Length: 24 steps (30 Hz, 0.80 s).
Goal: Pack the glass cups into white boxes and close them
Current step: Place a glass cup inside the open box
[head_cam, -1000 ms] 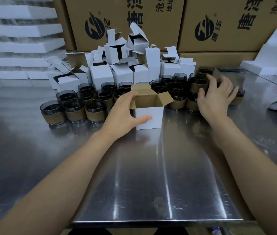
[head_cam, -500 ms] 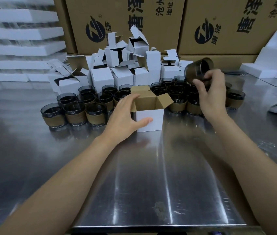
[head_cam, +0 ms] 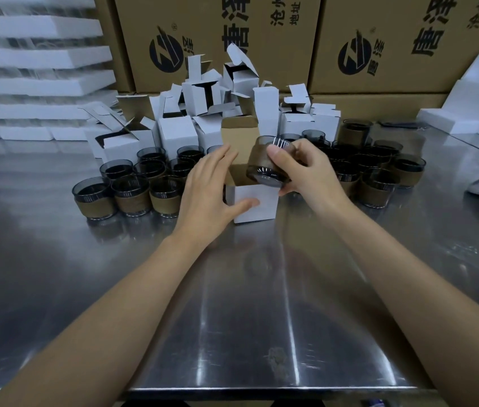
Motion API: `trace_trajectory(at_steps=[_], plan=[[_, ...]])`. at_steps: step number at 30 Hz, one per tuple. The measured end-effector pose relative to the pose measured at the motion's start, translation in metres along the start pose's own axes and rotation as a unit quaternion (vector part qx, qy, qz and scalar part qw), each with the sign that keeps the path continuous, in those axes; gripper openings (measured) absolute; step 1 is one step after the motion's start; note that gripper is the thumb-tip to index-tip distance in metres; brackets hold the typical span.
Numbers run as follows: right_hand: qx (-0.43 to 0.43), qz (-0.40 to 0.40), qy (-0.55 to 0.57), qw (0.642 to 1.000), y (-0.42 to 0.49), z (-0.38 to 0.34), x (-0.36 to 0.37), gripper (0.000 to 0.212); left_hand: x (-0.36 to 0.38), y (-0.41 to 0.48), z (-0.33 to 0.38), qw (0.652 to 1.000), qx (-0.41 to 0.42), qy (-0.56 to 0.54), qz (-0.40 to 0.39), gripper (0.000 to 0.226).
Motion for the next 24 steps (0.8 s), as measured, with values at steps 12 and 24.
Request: trace_trajectory(at_steps=[12,24], plan=[[-0.102,-0.042,-0.057,0.992,-0.007,-0.008,0.006,0.021,-0.009,-0.003,0.016,0.989,0.047,-0.113,0.087,0.063],[-0.143,-0.010,-0.207,0.968,0.004,0.015,-0.002,0.025,0.010,-0.002,0.003,0.987,-0.065,-0.144,-0.006,0.072]])
Point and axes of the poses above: each hand's wrist, its own y-axis towards the middle knuckle, its own x-axis out of the palm, z = x × y, the point moved 3 cm from there along y, towards the middle knuckle, and after that the axes turned 2 degrees about -x, right-handed, at the moved point
